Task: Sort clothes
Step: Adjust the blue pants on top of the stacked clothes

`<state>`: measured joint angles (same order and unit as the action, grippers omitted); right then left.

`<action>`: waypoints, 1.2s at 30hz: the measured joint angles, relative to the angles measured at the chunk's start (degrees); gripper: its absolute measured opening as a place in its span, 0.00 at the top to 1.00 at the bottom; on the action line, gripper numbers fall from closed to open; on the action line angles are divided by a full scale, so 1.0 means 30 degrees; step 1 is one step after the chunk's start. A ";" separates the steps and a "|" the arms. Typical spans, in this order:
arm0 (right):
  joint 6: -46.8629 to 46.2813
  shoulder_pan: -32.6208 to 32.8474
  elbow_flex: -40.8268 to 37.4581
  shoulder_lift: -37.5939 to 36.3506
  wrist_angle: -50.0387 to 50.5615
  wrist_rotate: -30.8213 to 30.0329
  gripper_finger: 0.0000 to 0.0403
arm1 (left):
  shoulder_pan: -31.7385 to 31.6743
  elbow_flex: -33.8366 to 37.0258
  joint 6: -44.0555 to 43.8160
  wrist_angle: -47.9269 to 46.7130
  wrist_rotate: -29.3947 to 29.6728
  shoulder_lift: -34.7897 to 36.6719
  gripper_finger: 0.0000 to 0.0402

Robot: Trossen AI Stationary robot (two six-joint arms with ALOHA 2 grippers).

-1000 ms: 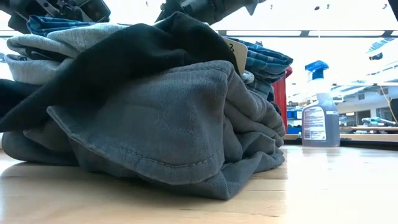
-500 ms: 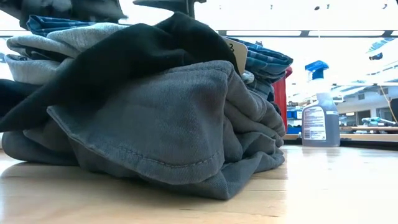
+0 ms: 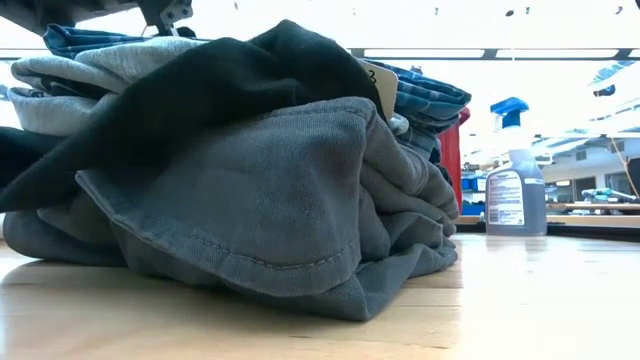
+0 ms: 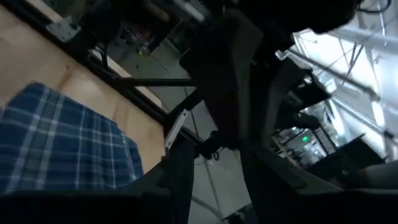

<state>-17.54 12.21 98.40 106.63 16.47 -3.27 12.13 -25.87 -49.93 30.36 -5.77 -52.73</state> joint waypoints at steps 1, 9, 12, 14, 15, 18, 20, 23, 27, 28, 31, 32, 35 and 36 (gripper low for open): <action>0.0188 -0.0007 0.0025 -0.0007 0.0287 0.0058 0.79 | 0.0122 0.0000 -0.0234 -0.0037 -0.0003 0.0000 0.66; 0.0029 0.0176 -0.0610 0.0011 0.0758 0.0847 0.76 | 0.1557 -0.0007 -0.0814 -0.1963 0.0417 0.0000 0.66; -0.0589 0.0175 -0.1002 0.0058 0.1540 0.0965 0.72 | 0.2235 -0.0003 -0.0852 -0.3639 0.1273 0.0000 0.66; -0.0932 0.0179 -0.1480 0.0022 0.1523 0.0960 0.70 | 0.2524 0.0000 -0.0852 -0.4423 0.1862 -0.0007 0.66; -0.1059 0.0208 -0.1678 0.0022 0.1619 0.0941 0.68 | 0.2630 0.0000 -0.0850 -0.4659 0.2141 -0.0006 0.66; -0.1015 0.0388 -0.2304 0.0044 0.1527 0.0944 0.64 | 0.2801 0.0000 -0.0623 -0.5071 0.2570 -0.0007 0.66; -0.0791 0.0430 -0.2766 0.0036 0.1009 0.0959 0.62 | 0.2796 -0.0187 -0.0359 -0.5890 0.2736 -0.0007 0.66; -0.0460 0.0393 -0.3247 0.0044 0.0722 0.0911 0.59 | 0.2794 -0.1108 0.0715 -0.8208 0.2995 -0.0015 0.66; -0.0159 0.0285 -0.4228 0.0029 -0.0859 0.0686 0.55 | 0.2788 -0.2302 0.2485 -1.1033 0.3551 -0.0015 0.66; -0.0152 0.0255 -0.4409 0.0039 -0.1022 0.0661 0.55 | 0.2788 -0.2551 0.2944 -1.1533 0.3697 -0.0015 0.66; -0.0065 0.0240 -0.4842 0.0045 -0.1684 0.0566 0.54 | 0.2788 -0.2891 0.4398 -1.2188 0.4023 -0.0042 0.66; -0.0024 0.0240 -0.5018 0.0023 -0.1791 0.0495 0.53 | 0.2788 -0.2892 0.4895 -1.2469 0.4053 -0.0162 0.66; 0.0001 0.0240 -0.5518 0.0047 -0.1691 0.0425 0.53 | 0.2788 -0.2885 0.6029 -1.3853 0.4076 -0.0744 0.66; -0.0009 0.0240 -0.5664 0.0051 -0.1687 0.0447 0.53 | 0.2788 -0.2885 0.6145 -1.4049 0.4076 -0.1024 0.66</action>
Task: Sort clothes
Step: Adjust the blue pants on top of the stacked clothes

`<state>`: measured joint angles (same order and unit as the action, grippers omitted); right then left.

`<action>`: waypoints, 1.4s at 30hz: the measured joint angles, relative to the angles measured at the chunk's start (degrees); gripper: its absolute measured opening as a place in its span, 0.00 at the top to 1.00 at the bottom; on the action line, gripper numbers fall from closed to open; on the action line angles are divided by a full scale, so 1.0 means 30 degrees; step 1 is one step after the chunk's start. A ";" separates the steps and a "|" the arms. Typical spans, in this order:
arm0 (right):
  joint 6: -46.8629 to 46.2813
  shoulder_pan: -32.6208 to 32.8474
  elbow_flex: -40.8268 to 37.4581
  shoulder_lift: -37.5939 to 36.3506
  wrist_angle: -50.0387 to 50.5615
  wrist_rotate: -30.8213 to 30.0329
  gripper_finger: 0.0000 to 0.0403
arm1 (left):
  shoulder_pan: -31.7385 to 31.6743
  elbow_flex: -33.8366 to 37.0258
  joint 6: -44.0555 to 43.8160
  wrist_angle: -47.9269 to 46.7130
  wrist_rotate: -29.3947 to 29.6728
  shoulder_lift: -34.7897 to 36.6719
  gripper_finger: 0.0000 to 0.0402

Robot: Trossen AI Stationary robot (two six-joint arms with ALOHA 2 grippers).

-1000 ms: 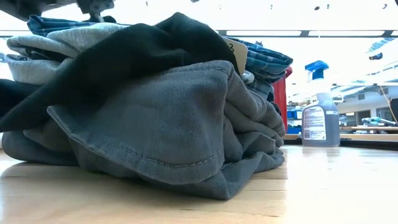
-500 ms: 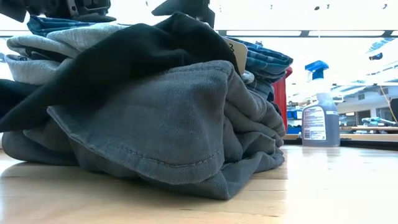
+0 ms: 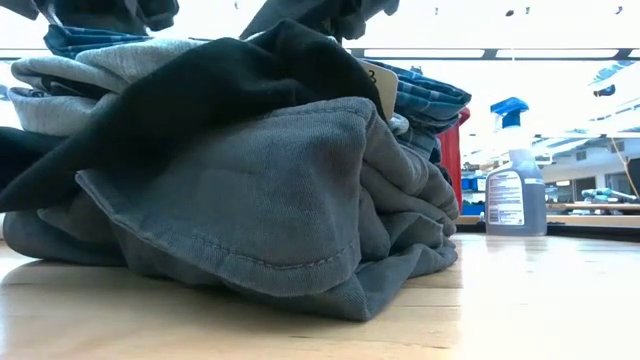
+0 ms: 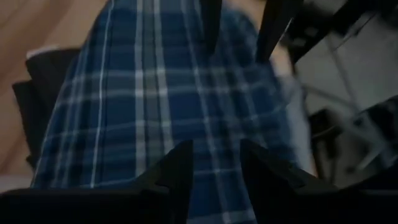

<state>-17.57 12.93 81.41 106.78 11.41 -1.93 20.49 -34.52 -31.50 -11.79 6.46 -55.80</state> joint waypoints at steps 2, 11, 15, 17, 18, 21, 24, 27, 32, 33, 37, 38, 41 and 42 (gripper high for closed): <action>-0.0085 0.0029 -0.0226 -0.0007 -0.0049 -0.0001 0.53 | 0.0039 0.0000 0.0313 -0.0153 -0.0035 -0.0688 0.66; -0.1971 0.0080 -0.1283 -0.0007 0.1560 0.0348 0.54 | 0.1274 0.0007 0.0304 -0.0009 -0.0059 -0.2779 0.66; -0.2072 0.0136 -0.1370 -0.0029 0.2728 0.1031 0.54 | 0.1881 0.0007 0.0200 -0.0083 -0.0037 -0.2765 0.66; -0.2081 0.0187 -0.1370 -0.0029 0.3312 0.1093 0.54 | 0.2152 0.0007 -0.0010 -0.0192 -0.0045 -0.2737 0.66; -0.2081 0.0224 -0.1370 -0.0029 0.3542 0.1093 0.54 | 0.2268 0.0007 -0.0092 -0.0280 -0.0069 -0.2724 0.66; -0.2087 0.0293 -0.1370 -0.0036 0.4005 0.1123 0.54 | 0.2544 0.0000 -0.0397 -0.0785 -0.0117 -0.2721 0.66; -0.2088 0.0384 -0.1370 -0.0036 0.4061 0.1144 0.54 | 0.2814 0.0000 -0.0884 -0.1332 -0.0200 -0.2721 0.66; -0.2088 0.0498 -0.1370 -0.0036 0.4156 0.1169 0.54 | 0.3092 0.0000 -0.1291 -0.1620 -0.1021 -0.2717 0.66; -0.2096 0.0583 -0.1421 -0.0036 0.4488 0.1515 0.54 | 0.3627 -0.0348 -0.2449 -0.3736 -0.3141 -0.2106 0.66; -0.2095 0.0583 -0.1421 -0.0036 0.4456 0.1523 0.54 | 0.3774 -0.0664 -0.2549 -0.4492 -0.3135 -0.1888 0.66; -0.2088 0.0583 -0.1421 -0.0036 0.4408 0.1523 0.54 | 0.4177 -0.2148 -0.2601 -0.6886 -0.2818 -0.1468 0.66; -0.2091 0.0583 -0.1421 -0.0036 0.4387 0.1530 0.54 | 0.4213 -0.2516 -0.2463 -0.7136 -0.2476 -0.1475 0.66; -0.2095 0.0583 -0.1421 -0.0036 0.4353 0.1530 0.54 | 0.4189 -0.3296 -0.1607 -0.6417 -0.0855 -0.1472 0.66; -0.2094 0.0583 -0.1421 -0.0036 0.4346 0.1530 0.54 | 0.4131 -0.3322 -0.1371 -0.5902 0.0005 -0.1474 0.66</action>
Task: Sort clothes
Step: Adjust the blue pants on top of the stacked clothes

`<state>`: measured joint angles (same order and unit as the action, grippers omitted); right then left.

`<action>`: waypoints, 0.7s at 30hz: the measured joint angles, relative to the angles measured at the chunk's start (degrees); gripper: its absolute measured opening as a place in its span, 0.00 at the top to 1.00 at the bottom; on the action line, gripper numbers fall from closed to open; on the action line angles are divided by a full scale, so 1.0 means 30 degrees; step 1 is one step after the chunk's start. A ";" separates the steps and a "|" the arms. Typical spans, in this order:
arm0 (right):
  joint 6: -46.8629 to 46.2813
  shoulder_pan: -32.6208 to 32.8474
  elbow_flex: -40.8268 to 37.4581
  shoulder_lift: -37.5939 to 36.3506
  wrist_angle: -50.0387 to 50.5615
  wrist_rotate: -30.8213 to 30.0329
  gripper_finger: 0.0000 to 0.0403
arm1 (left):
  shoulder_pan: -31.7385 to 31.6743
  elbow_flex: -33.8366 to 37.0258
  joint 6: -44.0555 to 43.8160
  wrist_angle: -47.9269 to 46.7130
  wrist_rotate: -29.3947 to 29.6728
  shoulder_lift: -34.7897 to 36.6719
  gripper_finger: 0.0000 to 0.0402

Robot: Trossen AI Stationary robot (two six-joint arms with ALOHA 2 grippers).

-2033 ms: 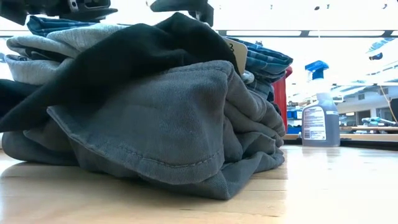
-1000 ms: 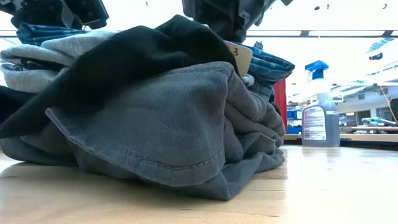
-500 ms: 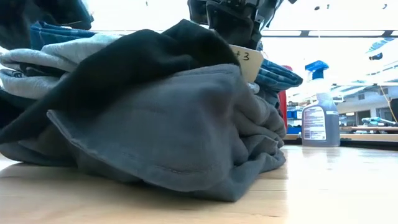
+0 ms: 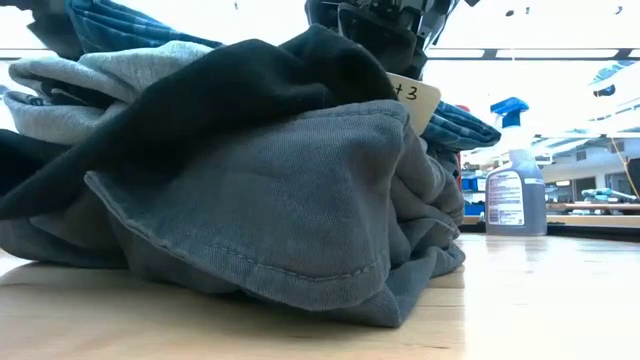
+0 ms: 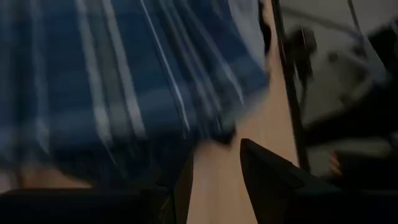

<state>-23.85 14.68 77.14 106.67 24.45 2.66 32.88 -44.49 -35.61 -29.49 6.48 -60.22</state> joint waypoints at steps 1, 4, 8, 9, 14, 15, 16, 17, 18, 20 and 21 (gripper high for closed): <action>-0.0001 0.0000 0.0000 0.0000 -0.0007 0.0000 0.54 | -0.0064 0.0010 0.0241 0.0521 0.0916 -0.0014 0.66; -0.0001 0.0000 0.0000 0.0000 -0.0039 0.0000 0.54 | -0.0297 0.0227 0.0932 0.2793 0.4134 -0.0052 0.66; -0.0067 0.0000 0.0000 0.0007 -0.0090 0.0003 0.54 | -0.1062 0.0596 0.2316 0.5038 0.6661 -0.0659 0.66; -0.0067 0.0000 0.0000 0.0007 -0.0133 0.0000 0.54 | -0.1309 0.0597 0.2639 0.5296 0.6799 -0.0944 0.66; -0.0074 0.0000 0.0000 0.0015 -0.0446 0.0007 0.54 | -0.2280 0.0611 0.2826 0.6132 0.6857 -0.3188 0.66; -0.0074 0.0000 0.0000 0.0015 -0.0484 0.0007 0.54 | -0.2345 0.0634 0.2690 0.6246 0.6557 -0.3692 0.66; -0.0074 0.0000 0.0000 0.0015 -0.0488 0.0007 0.54 | -0.2385 0.0634 0.2635 0.6494 0.6171 -0.4184 0.66; -0.0074 0.0000 0.0000 0.0015 -0.0495 0.0007 0.54 | -0.2426 0.0634 0.2600 0.6789 0.5495 -0.4612 0.66; -0.0074 0.0000 0.0000 0.0015 -0.0495 0.0002 0.54 | -0.2440 0.0627 0.2578 0.6891 0.4793 -0.4977 0.66; -0.0074 0.0000 0.0000 0.0015 -0.0553 0.0051 0.54 | -0.2448 0.0627 0.2422 0.6993 0.3399 -0.5584 0.66; -0.0074 0.0000 0.0000 0.0018 -0.0615 0.0066 0.54 | -0.2455 0.0627 0.2172 0.6961 0.2772 -0.5753 0.66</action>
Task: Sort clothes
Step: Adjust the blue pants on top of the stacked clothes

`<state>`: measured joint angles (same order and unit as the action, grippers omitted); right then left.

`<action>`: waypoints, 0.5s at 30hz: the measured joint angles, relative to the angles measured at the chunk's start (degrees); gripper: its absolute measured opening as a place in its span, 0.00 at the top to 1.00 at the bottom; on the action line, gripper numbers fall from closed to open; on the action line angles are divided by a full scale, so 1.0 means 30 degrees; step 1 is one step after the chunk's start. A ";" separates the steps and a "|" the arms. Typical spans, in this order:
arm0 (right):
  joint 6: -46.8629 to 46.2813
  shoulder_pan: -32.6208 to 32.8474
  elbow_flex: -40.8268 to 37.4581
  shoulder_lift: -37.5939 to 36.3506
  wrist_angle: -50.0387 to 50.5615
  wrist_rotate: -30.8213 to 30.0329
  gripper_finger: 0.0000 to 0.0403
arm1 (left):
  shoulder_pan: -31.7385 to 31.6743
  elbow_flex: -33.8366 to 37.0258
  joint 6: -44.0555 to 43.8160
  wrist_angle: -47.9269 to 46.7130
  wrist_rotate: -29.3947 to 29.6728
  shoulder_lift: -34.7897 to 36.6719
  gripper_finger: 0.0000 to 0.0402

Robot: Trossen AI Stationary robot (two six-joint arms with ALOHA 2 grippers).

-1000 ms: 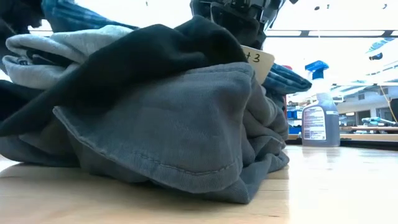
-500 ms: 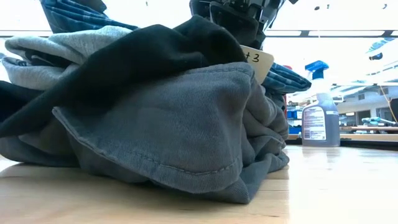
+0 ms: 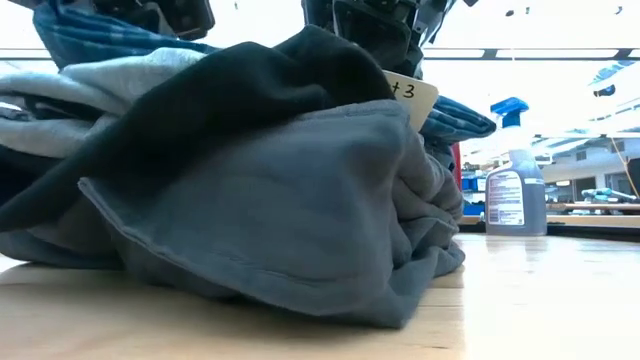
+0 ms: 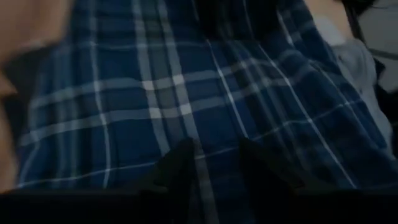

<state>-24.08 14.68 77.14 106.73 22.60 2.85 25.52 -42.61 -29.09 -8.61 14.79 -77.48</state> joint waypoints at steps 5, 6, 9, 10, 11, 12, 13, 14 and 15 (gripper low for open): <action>-0.0079 0.0015 0.0029 0.0007 -0.0077 0.0051 0.54 | 0.0029 -0.0067 -0.1505 -0.0784 -0.2265 0.0139 0.66; -0.0120 0.0008 0.0029 0.0005 -0.0078 0.0051 0.54 | 0.0029 -0.0102 -0.1688 -0.1141 -0.2538 0.0302 0.66; -0.0138 0.0007 0.0029 0.0011 -0.0003 0.0051 0.54 | 0.0044 -0.0117 -0.1896 -0.1990 -0.3117 0.0974 0.66; -0.0138 0.0007 0.0029 0.0011 0.0012 0.0056 0.54 | 0.0057 -0.0117 -0.1961 -0.2256 -0.3196 0.1231 0.66; -0.0138 0.0007 0.0029 0.0011 0.0027 0.0066 0.54 | 0.0066 -0.0109 -0.1996 -0.2529 -0.3260 0.1505 0.66; -0.0146 0.0007 0.0029 0.0011 0.0064 0.0073 0.54 | 0.0066 -0.0109 -0.2015 -0.2677 -0.3306 0.1753 0.66; -0.0146 0.0007 0.0029 0.0011 0.0127 0.0073 0.54 | 0.0067 -0.0109 -0.2020 -0.2775 -0.3323 0.2029 0.66; -0.0146 0.0007 0.0029 0.0011 0.0160 0.0079 0.54 | 0.0073 -0.0109 -0.2005 -0.2818 -0.3333 0.2290 0.66; -0.0146 0.0007 0.0029 0.0011 0.0222 0.0080 0.54 | 0.0079 -0.0109 -0.1970 -0.2818 -0.3377 0.2572 0.66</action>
<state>-24.51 14.70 77.23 106.76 23.27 3.09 25.76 -42.94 -35.00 -17.06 4.66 -69.76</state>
